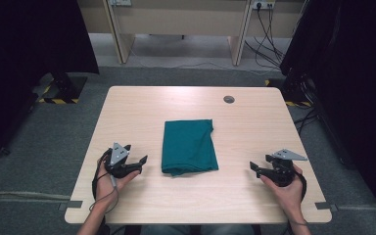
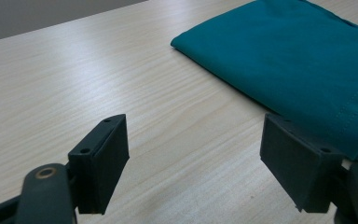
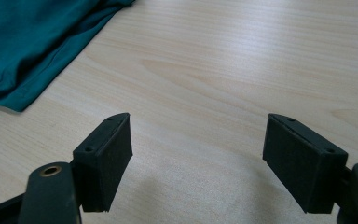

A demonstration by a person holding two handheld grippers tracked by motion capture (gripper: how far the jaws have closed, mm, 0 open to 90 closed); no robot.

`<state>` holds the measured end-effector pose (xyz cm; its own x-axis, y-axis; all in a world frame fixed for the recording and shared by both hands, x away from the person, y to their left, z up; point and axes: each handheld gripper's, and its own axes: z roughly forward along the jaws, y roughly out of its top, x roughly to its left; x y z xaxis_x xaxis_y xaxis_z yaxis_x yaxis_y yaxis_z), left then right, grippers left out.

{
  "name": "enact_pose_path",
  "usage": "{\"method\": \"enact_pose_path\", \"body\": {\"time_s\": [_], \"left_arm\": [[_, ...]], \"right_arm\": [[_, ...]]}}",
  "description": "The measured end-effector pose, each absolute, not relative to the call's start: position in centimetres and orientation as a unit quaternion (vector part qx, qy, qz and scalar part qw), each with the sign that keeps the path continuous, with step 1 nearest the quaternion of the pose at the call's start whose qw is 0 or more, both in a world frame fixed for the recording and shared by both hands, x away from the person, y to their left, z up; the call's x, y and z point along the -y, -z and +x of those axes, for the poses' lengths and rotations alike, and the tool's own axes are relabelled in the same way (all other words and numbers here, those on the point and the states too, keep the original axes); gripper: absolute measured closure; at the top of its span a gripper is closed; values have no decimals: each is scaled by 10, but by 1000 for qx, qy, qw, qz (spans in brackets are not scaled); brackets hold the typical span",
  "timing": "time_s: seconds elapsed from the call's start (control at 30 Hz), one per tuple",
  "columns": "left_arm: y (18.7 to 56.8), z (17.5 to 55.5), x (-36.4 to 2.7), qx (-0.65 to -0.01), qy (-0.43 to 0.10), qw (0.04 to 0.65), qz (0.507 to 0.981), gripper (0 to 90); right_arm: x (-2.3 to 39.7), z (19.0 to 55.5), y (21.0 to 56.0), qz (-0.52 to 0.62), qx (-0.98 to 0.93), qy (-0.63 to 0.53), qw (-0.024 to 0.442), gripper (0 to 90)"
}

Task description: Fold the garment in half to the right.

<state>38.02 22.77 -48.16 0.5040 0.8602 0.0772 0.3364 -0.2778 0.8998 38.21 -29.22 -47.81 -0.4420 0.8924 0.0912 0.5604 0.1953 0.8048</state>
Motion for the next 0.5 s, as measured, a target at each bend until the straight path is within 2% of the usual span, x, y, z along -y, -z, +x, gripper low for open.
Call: {"method": "enact_pose_path", "body": {"time_s": [0.5], "left_arm": [[481,379,-228,-403,-297,448,741,230]], "right_arm": [[294,382,478,486,-744,-412,203,218]]}}
